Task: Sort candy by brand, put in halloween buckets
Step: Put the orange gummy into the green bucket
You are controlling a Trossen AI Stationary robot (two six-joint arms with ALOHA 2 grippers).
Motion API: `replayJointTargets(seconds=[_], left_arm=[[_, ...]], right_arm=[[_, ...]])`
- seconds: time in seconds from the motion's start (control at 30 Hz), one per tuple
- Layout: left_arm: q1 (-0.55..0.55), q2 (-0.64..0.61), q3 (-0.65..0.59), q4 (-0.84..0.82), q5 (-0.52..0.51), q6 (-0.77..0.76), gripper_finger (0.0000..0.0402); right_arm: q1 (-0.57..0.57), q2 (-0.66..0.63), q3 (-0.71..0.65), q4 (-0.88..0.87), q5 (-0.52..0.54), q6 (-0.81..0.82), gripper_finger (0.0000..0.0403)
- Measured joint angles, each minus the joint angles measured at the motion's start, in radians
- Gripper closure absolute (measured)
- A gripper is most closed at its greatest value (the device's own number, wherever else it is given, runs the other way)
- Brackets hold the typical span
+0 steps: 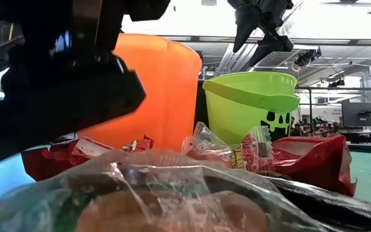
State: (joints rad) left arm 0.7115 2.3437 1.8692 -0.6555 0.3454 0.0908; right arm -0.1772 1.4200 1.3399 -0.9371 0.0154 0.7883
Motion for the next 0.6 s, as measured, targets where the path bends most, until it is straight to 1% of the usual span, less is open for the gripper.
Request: replayJointTargets(seconds=[0.1,0.17,0.27,0.37,0.4,0.47,0.6], left_arm=[[-0.018,0.021,0.001,-0.019,-0.037,0.026,0.0201],[-0.032,0.025,0.007,-0.023,-0.066,0.049,0.0223],[-0.042,0.022,0.018,-0.046,-0.061,0.060,0.0280],[-0.029,-0.007,0.042,-0.066,0.003,0.060,0.0365],[-0.018,-0.022,0.054,-0.075,0.033,0.053,0.0383],[0.003,-0.050,0.072,-0.104,0.090,0.037,0.0389],[0.043,-0.121,0.071,-0.140,0.208,0.015,0.0400]], right_arm=[[0.000,0.000,0.000,0.000,0.000,0.001,0.0149],[0.000,0.000,0.000,0.000,0.000,0.000,0.0149],[0.000,0.000,0.000,0.000,0.000,-0.001,0.0149],[0.000,0.000,0.000,0.000,0.000,-0.002,0.0149],[0.000,0.000,0.000,0.000,0.000,-0.002,0.0149],[0.000,0.000,0.000,0.000,0.000,-0.003,0.0149],[0.000,0.000,0.000,0.000,0.000,-0.012,0.0149]])
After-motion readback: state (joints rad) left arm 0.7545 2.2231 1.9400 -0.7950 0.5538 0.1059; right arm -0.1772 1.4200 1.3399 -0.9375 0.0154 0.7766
